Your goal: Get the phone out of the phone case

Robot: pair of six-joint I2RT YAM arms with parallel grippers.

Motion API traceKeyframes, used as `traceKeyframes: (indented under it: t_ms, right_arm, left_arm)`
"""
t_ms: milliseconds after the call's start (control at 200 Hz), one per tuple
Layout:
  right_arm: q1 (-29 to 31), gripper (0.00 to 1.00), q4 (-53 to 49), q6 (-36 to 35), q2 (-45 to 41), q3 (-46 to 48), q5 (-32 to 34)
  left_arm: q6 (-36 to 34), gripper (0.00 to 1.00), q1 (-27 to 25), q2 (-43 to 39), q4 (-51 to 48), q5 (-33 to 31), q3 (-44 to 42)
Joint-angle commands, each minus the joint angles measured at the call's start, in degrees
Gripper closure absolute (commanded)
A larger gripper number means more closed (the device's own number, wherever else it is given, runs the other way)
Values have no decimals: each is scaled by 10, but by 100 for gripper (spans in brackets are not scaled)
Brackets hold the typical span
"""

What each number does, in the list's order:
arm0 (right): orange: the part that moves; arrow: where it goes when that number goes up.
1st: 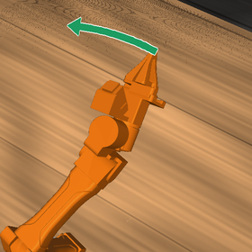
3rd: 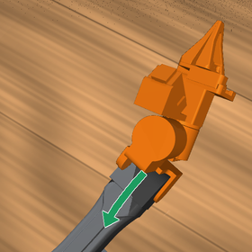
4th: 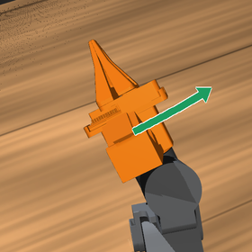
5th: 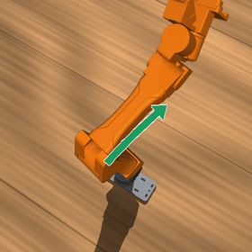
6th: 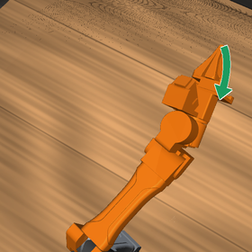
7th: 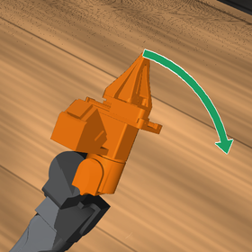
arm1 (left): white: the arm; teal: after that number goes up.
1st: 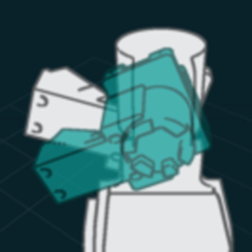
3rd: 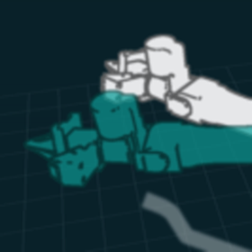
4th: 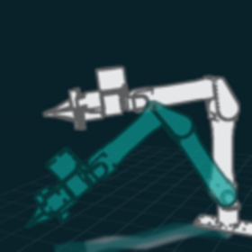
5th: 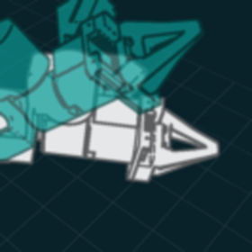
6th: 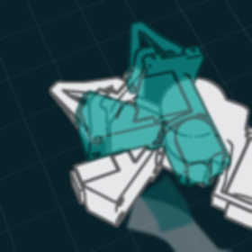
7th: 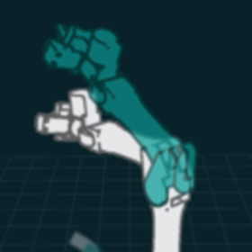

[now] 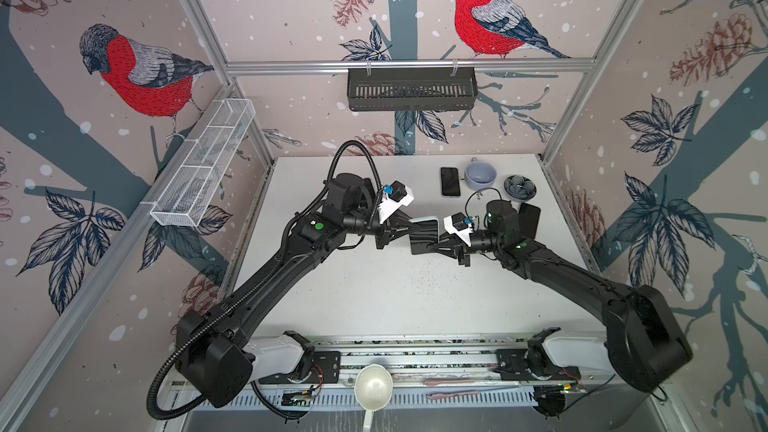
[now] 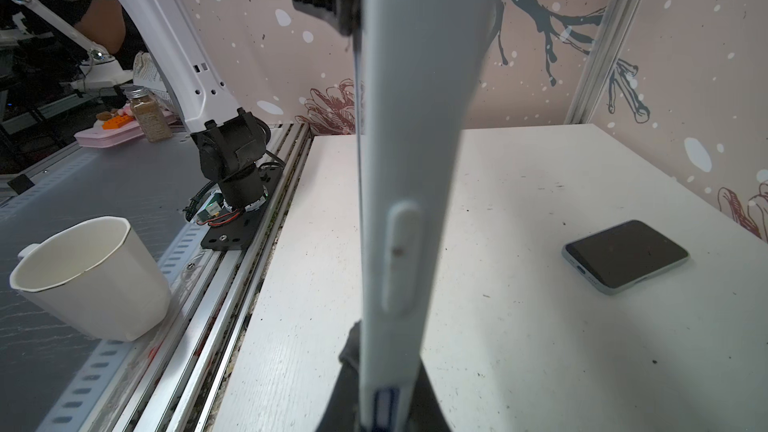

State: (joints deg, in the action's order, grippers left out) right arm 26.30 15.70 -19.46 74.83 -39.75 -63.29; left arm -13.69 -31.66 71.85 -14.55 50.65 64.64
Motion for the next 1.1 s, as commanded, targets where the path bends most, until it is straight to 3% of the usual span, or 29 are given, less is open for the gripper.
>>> traceKeyframes:
  t_ms: [0,160,270,310,425,485,640,775,896,1091]
  right_arm:
    - [-1,90,42,8,2,0,52]
    - [-2,48,94,74,-2,5,87]
    - [-2,31,138,139,-17,17,125]
    - [-2,16,145,160,-22,18,150]
    - [-5,10,156,239,-52,19,247]
    - [-6,0,144,274,-69,14,279]
    - [-5,0,106,343,-119,0,319]
    - [-6,0,2,388,-151,-36,378]
    - [-8,0,-69,447,-172,-52,409]
    - [-4,0,-104,524,-189,-37,359]
  left_arm:
    - [38,100,-1,-10,9,-1,-9]
    - [90,100,-2,-16,43,-82,-22]
    - [144,100,0,-27,94,-150,-35]
    - [164,100,0,-31,114,-176,-38]
    - [225,100,-1,-40,156,-225,-42]
    - [259,100,-1,-44,175,-243,-42]
    - [343,100,0,-55,212,-307,-47]
    - [415,100,0,-67,232,-380,-67]
    - [491,100,3,-80,274,-405,-108]
    - [605,100,6,-110,375,-421,-179]
